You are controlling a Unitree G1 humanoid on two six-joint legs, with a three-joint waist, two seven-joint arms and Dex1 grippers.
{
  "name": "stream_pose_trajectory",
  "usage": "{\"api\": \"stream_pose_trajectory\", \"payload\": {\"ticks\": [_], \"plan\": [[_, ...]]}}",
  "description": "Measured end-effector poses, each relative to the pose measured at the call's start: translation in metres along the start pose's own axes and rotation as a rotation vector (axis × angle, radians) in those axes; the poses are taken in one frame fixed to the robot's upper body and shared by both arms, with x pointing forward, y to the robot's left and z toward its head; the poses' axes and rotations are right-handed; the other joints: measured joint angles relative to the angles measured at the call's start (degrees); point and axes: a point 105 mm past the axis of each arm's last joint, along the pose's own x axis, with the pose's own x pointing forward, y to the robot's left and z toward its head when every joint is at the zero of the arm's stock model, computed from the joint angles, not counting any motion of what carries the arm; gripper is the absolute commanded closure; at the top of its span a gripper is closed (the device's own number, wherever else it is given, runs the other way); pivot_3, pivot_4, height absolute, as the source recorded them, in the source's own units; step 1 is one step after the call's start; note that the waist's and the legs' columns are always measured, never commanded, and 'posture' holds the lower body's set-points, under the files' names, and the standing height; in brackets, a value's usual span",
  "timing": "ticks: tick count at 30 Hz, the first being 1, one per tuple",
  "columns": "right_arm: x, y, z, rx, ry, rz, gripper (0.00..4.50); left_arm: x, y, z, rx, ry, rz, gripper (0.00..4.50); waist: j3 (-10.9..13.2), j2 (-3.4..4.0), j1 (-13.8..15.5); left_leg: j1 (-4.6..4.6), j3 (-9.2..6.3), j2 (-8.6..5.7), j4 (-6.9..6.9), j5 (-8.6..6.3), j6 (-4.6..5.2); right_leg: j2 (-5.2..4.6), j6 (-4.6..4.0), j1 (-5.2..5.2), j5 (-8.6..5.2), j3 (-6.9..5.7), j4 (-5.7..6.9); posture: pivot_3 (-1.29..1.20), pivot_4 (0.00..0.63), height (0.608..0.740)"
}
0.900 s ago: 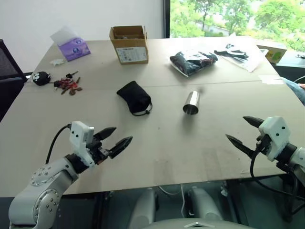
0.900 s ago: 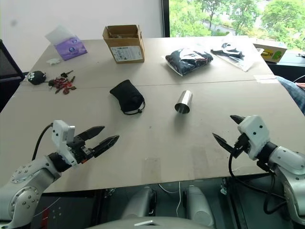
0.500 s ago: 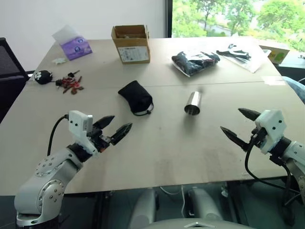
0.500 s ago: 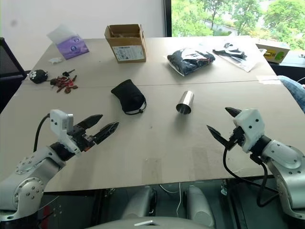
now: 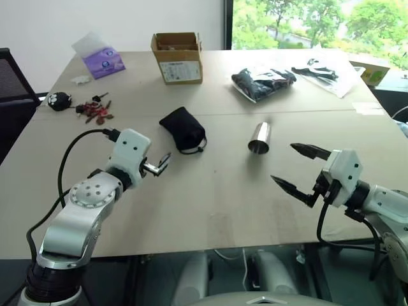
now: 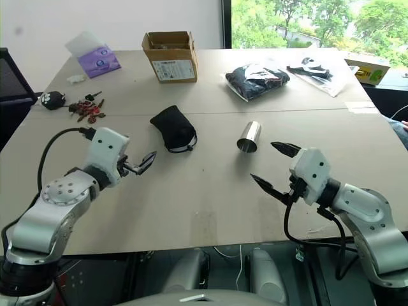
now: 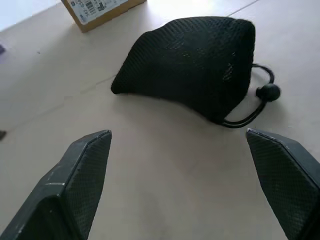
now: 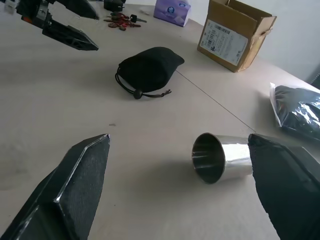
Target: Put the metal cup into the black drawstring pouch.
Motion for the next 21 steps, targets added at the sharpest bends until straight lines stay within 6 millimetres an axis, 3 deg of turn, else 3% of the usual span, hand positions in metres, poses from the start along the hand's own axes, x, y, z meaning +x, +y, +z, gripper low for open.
{"api": "stream_pose_trajectory", "payload": {"ticks": [5, 10, 21], "plan": [[0.004, 0.004, -0.003, 0.001, 0.006, -0.002, 0.0, 0.019, -0.006, 0.012, 0.173, 0.013, -0.009, 0.05, 0.0, -0.03, 0.0, -0.01, -0.01, -0.1, 0.0, 0.0, 0.0, 0.02, 0.0, 0.0, 0.0, -0.03, 0.01, 0.0, 0.15, 0.74], [0.011, 0.007, -0.002, 0.0, -0.005, -0.017, 0.0, 0.043, -0.01, 0.011, 0.255, 0.037, -0.024, 0.05, 0.1, -0.08, -0.1, -0.03, -0.01, -0.14, 0.0, 0.0, 0.0, 0.02, 0.0, -0.03, 0.0, -0.02, 0.01, 0.0, 0.15, 0.74], [0.021, 0.008, 0.003, -0.035, -0.02, -0.026, 0.0, 0.073, -0.022, 0.027, 0.376, -0.024, -0.044, 0.05, 0.1, -0.14, 0.0, -0.07, -0.04, -0.18, 0.02, 0.0, 0.0, -0.01, 0.02, -0.03, 0.01, -0.04, 0.05, 0.0, 0.15, 0.74]]}}
